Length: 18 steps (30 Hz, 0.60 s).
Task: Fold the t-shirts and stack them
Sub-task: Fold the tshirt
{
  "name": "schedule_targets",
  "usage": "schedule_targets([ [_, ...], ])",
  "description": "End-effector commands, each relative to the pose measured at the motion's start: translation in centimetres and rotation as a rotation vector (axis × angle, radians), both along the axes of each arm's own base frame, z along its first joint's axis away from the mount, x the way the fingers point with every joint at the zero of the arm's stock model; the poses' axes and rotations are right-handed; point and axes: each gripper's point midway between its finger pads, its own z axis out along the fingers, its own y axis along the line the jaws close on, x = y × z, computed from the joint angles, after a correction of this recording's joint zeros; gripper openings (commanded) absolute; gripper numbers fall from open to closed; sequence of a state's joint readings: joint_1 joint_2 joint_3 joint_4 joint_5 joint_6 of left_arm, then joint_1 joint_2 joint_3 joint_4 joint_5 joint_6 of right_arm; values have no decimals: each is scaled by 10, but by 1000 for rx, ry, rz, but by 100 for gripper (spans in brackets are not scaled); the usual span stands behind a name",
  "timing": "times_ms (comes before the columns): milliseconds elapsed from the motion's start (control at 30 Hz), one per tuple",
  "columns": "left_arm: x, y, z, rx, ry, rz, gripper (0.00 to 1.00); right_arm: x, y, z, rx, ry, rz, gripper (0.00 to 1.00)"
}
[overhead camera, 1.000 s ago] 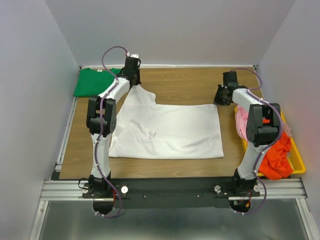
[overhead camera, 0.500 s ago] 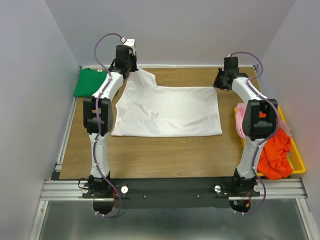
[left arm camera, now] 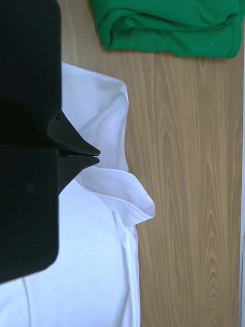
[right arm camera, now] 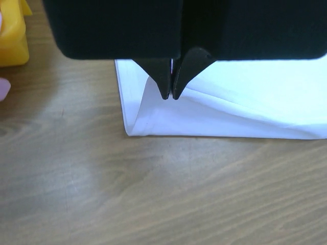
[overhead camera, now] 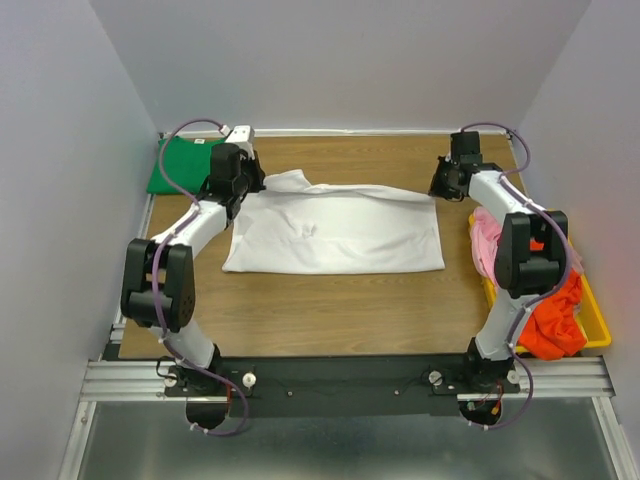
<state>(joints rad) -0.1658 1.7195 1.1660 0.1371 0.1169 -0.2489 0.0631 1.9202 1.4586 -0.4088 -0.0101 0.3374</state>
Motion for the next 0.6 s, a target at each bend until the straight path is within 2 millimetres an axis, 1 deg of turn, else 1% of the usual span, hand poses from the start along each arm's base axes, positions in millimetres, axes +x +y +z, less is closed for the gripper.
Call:
schedule_targets([
  [0,-22,-1,35,-66,-112,26,0,-15,-4,10,-2,-24,3,0],
  [33,-27,0,36,-78,-114,35,0,-18,-3,15,4,-37,-1,0],
  [67,-38,3,33,-82,-108,47,0,-22,-4,12,5,-34,-2,0],
  [100,-43,4,33,-88,-114,52,0,-25,-4,12,7,-34,-4,0],
  [133,-47,3,32,-97,-113,54,0,-26,-4,18,9,-49,-7,0],
  [167,-53,4,36,-102,-122,54,0,-27,-4,18,10,-54,-9,0],
  [200,-59,5,28,-99,-106,57,0,-30,-4,18,10,-54,-11,0],
  [233,-63,6,26,-100,-101,63,0,-34,-4,14,10,-46,-11,0],
  [333,-77,9,19,-102,-97,82,0,-41,-5,12,4,-46,-14,0],
  [433,-89,12,7,-104,-81,100,0,-45,-6,10,4,-46,-14,0],
  [500,-96,12,7,-111,-85,100,0,-50,-7,4,4,-37,-17,0],
  [533,-102,12,-1,-117,-74,102,0,-51,-7,4,4,-39,-17,0],
  [567,-105,11,-3,-120,-69,100,0,-55,-7,-1,5,-29,-18,0],
])
